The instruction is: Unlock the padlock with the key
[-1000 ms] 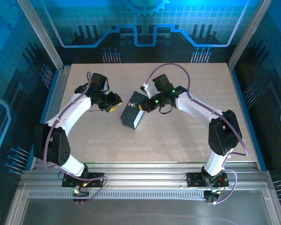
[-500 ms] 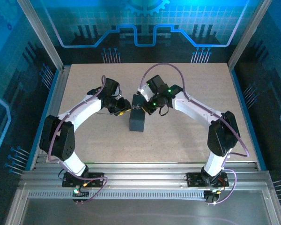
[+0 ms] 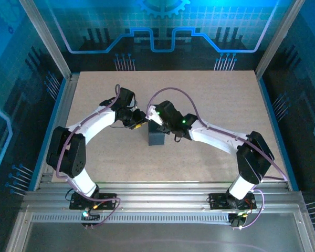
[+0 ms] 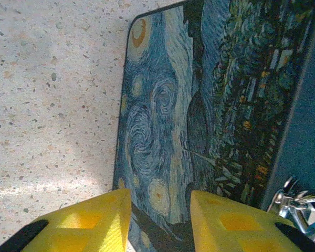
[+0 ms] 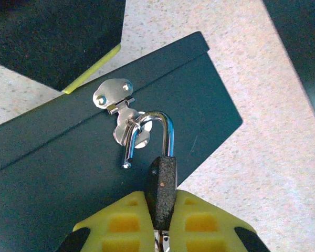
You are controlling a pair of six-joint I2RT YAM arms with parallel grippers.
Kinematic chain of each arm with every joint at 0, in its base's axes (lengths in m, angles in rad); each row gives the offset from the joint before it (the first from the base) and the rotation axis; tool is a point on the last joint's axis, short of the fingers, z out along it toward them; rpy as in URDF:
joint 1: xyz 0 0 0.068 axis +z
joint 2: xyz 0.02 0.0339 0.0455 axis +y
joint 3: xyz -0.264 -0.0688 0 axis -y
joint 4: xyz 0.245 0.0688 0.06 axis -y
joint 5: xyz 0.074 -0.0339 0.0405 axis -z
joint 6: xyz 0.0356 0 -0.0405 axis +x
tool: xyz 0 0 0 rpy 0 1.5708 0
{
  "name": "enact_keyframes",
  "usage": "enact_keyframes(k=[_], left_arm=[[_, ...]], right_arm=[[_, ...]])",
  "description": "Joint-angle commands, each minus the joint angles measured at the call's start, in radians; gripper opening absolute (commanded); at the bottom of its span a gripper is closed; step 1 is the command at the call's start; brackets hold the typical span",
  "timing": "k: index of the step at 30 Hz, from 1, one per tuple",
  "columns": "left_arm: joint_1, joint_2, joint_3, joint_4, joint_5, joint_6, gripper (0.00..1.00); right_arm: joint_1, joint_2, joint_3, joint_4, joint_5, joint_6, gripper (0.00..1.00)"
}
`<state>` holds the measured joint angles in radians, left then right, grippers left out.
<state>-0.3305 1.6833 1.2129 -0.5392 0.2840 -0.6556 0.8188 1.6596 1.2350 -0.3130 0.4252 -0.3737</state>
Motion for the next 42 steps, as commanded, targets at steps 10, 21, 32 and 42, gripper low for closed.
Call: enact_keyframes(k=[10,21,32,42], left_arm=[[-0.022,0.037,0.002,0.012,0.002,-0.022,0.34],[0.025,0.013,-0.018,0.021,-0.003,-0.052,0.33],[0.035,0.029,0.010,0.025,0.008,-0.062,0.33],[0.034,0.047,0.032,0.022,0.013,-0.069,0.33]], right_arm=[[0.007,0.062,-0.046,-0.036,0.076,-0.263,0.18],[0.004,0.040,0.004,-0.188,0.002,-0.241,0.33],[-0.108,-0.062,0.103,-0.304,-0.365,-0.109,0.38],[-0.269,-0.091,0.182,-0.350,-0.669,0.097,0.41]])
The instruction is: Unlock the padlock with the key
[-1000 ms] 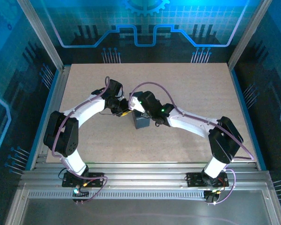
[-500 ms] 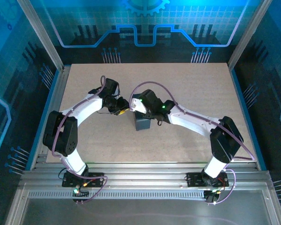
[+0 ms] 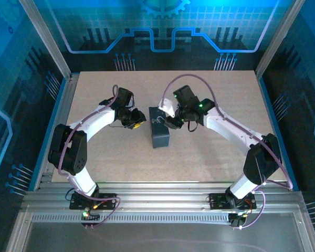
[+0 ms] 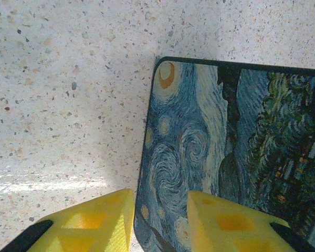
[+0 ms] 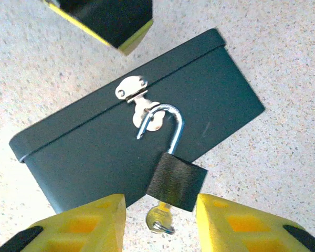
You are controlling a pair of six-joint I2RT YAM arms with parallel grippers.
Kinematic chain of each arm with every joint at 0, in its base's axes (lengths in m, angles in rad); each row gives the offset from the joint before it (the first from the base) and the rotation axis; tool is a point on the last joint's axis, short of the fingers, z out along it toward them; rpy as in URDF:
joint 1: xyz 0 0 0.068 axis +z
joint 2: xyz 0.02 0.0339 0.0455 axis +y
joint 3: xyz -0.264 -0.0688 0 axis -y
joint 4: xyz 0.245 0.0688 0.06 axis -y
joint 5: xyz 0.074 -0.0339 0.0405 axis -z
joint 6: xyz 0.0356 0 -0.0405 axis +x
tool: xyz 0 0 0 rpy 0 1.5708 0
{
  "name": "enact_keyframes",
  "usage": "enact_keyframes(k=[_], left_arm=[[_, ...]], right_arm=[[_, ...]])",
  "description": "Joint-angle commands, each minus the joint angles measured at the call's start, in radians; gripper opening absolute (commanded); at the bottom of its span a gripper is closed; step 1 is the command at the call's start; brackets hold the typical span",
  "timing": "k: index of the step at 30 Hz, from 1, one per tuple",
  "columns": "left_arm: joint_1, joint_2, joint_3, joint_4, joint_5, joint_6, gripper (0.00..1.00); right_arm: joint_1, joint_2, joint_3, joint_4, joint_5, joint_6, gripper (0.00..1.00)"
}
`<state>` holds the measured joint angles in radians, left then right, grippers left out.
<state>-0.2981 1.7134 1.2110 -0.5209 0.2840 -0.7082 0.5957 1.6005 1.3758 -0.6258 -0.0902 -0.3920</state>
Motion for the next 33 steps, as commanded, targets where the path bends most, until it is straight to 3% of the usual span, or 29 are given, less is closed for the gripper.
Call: enact_keyframes(k=[1,7,13,25,33], left_arm=[[0.002,0.017,0.035,0.005,0.014,-0.016,0.33],[0.001,0.023,0.044,0.008,0.024,-0.025,0.33],[-0.004,0.022,0.047,0.014,0.031,-0.030,0.33],[-0.006,0.014,0.040,0.018,0.029,-0.033,0.32],[-0.006,0.008,0.038,0.022,0.028,-0.037,0.32]], right_arm=[[-0.071,-0.024,0.050,-0.037,-0.185,0.161,0.42],[-0.207,0.099,0.094,-0.063,-0.400,0.390,0.45],[-0.238,0.190,0.077,-0.007,-0.557,0.465,0.46],[-0.240,0.272,0.075,-0.007,-0.635,0.488,0.43],[-0.244,0.279,0.043,0.016,-0.693,0.530,0.25]])
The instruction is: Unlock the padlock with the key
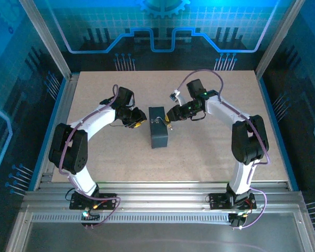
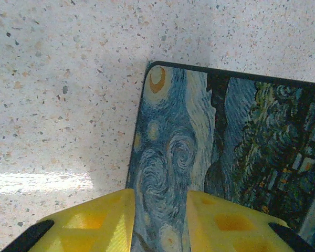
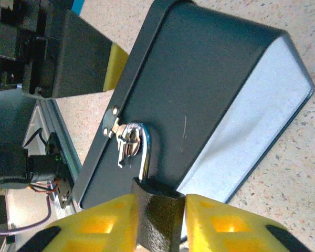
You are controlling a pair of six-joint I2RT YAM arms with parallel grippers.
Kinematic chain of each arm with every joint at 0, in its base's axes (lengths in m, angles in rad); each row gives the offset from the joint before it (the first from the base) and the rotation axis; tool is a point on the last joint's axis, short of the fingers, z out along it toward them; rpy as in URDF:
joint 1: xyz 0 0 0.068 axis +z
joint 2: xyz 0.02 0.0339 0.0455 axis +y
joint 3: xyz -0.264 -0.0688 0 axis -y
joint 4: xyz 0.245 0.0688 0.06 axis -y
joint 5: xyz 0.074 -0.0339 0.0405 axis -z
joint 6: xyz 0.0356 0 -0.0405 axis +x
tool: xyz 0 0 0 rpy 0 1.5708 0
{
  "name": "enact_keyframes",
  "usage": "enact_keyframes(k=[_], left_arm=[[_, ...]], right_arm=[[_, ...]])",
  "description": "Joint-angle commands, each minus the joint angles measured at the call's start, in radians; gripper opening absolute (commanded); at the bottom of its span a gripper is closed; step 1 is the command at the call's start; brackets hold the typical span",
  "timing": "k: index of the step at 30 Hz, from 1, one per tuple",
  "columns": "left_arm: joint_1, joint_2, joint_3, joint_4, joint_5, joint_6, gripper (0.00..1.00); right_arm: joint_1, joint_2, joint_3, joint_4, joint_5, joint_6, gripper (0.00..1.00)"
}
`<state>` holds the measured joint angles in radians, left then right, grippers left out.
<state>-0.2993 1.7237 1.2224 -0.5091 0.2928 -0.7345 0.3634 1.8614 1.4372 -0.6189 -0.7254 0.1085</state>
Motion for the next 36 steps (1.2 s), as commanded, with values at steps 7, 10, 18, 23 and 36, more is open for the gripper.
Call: enact_keyframes(k=[7,10,18,23,36], left_arm=[[-0.008,-0.015,0.019,0.011,0.020,-0.016,0.32],[-0.008,-0.020,0.011,0.008,0.016,-0.017,0.32],[-0.009,-0.026,0.008,0.007,0.011,-0.014,0.32],[-0.009,-0.027,0.002,0.012,0.012,-0.017,0.32],[-0.008,-0.021,-0.002,0.014,0.004,-0.019,0.32]], right_arm=[[-0.018,-0.008,-0.095,0.130,-0.106,0.134,0.09],[-0.018,-0.016,-0.116,0.160,-0.112,0.167,0.20],[-0.020,-0.071,-0.175,0.245,-0.076,0.269,0.45],[-0.008,-0.114,-0.217,0.338,-0.084,0.367,0.49],[0.106,-0.152,-0.177,0.185,0.173,0.327,0.57]])
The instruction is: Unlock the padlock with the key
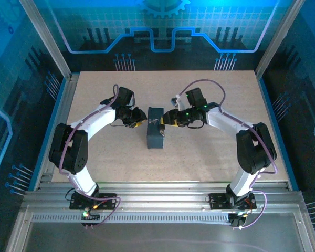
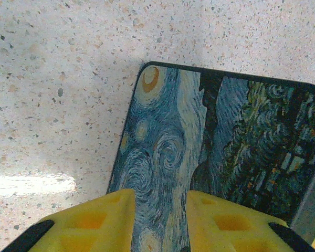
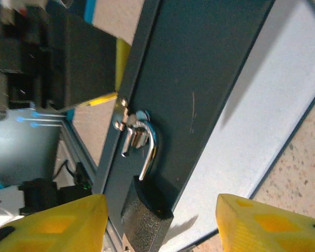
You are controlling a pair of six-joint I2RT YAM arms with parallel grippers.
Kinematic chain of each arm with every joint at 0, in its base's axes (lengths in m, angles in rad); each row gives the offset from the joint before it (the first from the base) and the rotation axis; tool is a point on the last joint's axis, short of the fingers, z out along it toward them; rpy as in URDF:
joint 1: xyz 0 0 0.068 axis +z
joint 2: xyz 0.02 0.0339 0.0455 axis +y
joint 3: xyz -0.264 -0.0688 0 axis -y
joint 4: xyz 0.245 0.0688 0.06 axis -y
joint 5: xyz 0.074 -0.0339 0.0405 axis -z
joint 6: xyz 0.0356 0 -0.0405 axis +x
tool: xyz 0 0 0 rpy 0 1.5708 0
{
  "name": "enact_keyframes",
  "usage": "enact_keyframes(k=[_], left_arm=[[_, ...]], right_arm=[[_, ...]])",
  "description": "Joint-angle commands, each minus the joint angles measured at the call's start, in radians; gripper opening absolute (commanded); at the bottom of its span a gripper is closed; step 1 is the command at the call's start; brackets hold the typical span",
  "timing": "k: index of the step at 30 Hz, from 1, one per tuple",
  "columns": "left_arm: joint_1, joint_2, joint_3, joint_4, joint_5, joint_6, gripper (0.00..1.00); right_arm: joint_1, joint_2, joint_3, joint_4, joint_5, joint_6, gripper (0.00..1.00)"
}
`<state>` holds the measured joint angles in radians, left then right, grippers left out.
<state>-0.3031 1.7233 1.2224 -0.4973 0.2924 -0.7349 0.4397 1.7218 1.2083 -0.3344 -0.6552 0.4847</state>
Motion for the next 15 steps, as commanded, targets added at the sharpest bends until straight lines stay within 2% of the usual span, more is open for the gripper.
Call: enact_keyframes(k=[1,10,15], left_arm=[[-0.004,-0.021,-0.004,0.002,0.006,-0.018,0.32],[-0.004,-0.022,-0.010,0.005,0.006,-0.017,0.32],[-0.003,-0.022,-0.012,0.006,0.004,-0.018,0.32]], right_arm=[[0.039,-0.007,0.067,-0.124,0.122,-0.064,0.58],[0.089,0.050,0.132,-0.210,0.153,-0.087,0.55],[0.109,0.073,0.154,-0.271,0.204,-0.101,0.46]])
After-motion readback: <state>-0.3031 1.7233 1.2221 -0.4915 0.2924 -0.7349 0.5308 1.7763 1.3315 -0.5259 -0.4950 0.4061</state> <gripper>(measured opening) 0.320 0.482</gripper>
